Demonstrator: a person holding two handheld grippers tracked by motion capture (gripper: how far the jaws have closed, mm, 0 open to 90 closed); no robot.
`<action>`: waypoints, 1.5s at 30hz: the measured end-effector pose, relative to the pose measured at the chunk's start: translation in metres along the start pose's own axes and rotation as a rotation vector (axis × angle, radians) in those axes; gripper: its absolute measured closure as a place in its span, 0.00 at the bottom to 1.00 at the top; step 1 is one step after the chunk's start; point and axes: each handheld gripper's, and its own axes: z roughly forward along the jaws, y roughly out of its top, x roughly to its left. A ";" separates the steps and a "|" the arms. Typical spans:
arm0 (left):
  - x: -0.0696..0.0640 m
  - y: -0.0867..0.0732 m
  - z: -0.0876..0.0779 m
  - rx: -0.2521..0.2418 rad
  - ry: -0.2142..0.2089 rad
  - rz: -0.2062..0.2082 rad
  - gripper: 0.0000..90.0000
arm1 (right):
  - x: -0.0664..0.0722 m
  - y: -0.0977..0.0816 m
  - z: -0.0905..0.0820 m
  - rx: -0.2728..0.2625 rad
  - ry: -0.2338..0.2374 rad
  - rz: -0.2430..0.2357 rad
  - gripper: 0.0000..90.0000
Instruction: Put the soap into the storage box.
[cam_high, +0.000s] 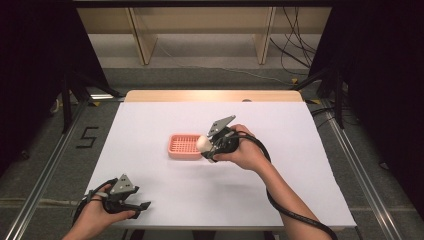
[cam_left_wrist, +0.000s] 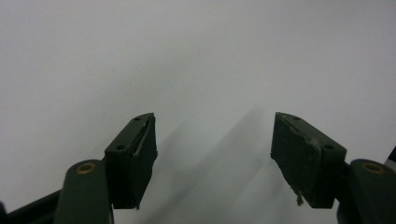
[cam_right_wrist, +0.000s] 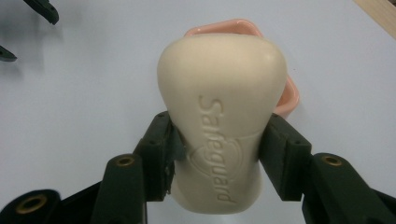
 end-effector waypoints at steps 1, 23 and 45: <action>0.000 0.000 0.000 0.000 0.000 0.000 0.34 | 0.000 0.000 0.000 -0.001 -0.002 0.002 0.56; 0.000 0.000 0.000 -0.005 -0.001 -0.003 0.34 | -0.003 0.010 0.005 -0.016 -0.006 0.007 0.56; 0.001 0.000 -0.001 -0.005 0.000 -0.005 0.34 | -0.007 0.018 0.012 -0.025 -0.019 0.005 0.56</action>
